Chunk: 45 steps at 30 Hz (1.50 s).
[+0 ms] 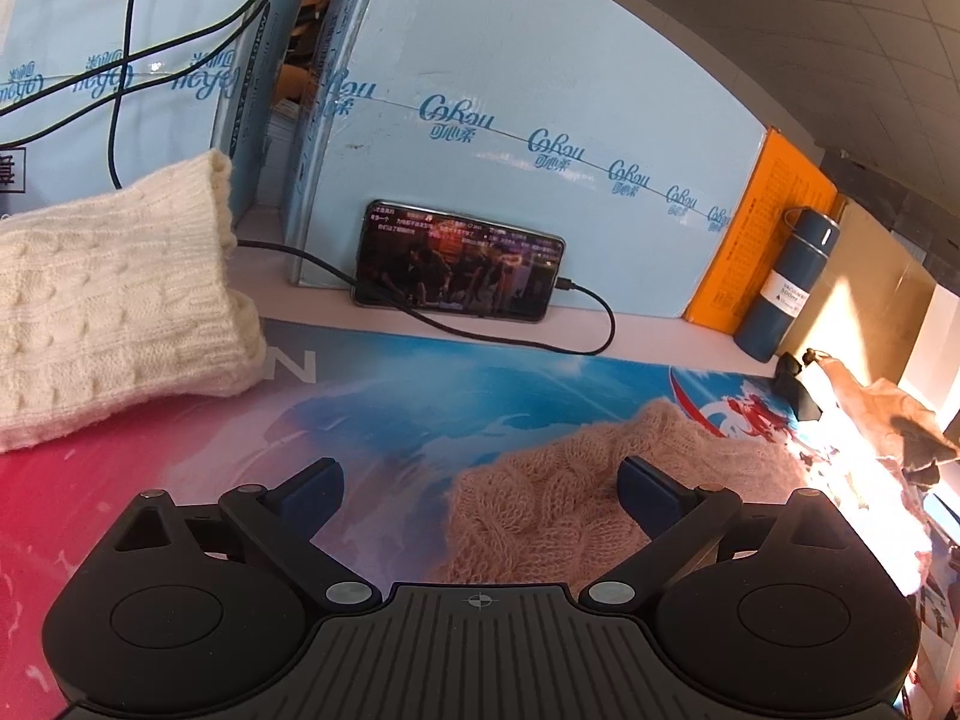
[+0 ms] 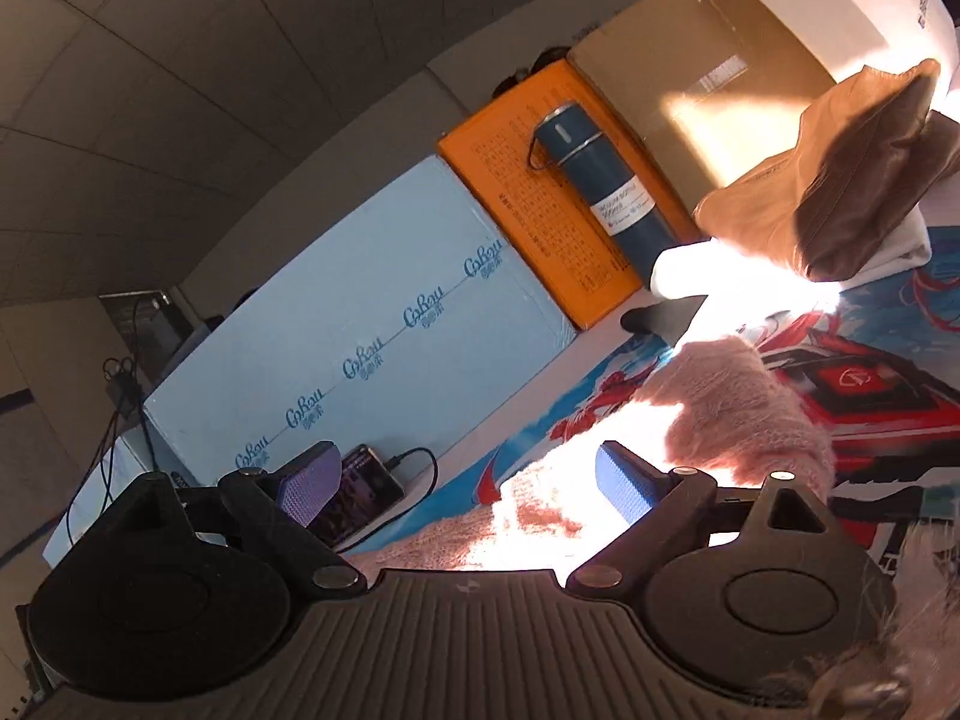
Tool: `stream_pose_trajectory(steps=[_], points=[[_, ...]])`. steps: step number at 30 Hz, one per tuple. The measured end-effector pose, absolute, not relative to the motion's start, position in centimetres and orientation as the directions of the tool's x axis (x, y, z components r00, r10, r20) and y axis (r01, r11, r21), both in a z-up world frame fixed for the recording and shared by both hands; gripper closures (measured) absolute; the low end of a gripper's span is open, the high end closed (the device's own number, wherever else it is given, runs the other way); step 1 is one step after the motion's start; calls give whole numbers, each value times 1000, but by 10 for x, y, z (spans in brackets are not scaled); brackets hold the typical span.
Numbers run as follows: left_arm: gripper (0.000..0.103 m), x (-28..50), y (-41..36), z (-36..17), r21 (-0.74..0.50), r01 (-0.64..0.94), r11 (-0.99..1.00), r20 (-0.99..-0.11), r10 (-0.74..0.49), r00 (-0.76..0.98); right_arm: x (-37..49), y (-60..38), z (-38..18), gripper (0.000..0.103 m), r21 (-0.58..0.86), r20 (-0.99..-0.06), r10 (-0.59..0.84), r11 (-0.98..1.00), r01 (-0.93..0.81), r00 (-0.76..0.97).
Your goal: Fold clothes
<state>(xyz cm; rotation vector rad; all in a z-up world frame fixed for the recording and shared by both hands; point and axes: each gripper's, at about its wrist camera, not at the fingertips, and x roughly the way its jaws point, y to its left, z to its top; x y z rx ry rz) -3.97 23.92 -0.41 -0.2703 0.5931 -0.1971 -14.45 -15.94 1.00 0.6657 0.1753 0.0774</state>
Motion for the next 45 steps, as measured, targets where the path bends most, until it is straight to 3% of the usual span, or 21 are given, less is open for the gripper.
stream_pose_trajectory(steps=[2, 4, 8, 13, 15, 16, 18, 22, 28, 34, 38, 45], points=[[4, -41, 237, -4, -282, 95, 955, -547, -241, 802, -151, -170, 12, 3, 611, -151, 2, 786, 92, 989], [4, -43, 234, -3, -247, 95, 964, -563, -222, 796, -147, -185, 9, 3, 605, -222, -79, 770, 201, 972], [3, -46, 230, -2, -212, 111, 971, -567, -215, 795, -128, -202, -10, 3, 614, -400, -74, 719, 327, 913], [3, -42, 226, -9, -194, 124, 973, -597, -217, 772, -114, -185, -18, 6, 587, -405, 12, 770, 250, 914], [3, -43, 224, -10, -186, 125, 975, -600, -214, 771, -111, -177, -17, 26, 556, -424, 4, 791, 256, 906], [3, -43, 223, -10, -181, 127, 975, -601, -212, 770, -110, -177, -18, 52, 563, -427, 20, 788, 249, 904], [3, -43, 221, -12, -165, 135, 977, -605, -209, 768, -110, -176, -20, 71, 576, -428, 45, 783, 234, 903], [3, -44, 217, -12, -162, 166, 973, -603, -231, 763, -120, -169, -11, 77, 537, -377, 8, 817, 211, 926], [3, -51, 209, -9, -247, 331, 911, -563, -413, 716, -130, -174, 7, 79, 412, -311, -152, 868, 277, 938], [3, -50, 206, -10, -130, 223, 966, -592, -256, 764, -140, -183, 30, 79, 260, -217, -296, 901, 348, 930], [3, -46, 208, -13, -125, 204, 971, -608, -237, 757, -139, -147, 41, 79, 86, -122, -226, 968, 237, 966], [3, -47, 211, -12, -140, 203, 969, -598, -246, 763, -135, -36, 26, 79, -390, -4, 10, 921, -10, 1000]])
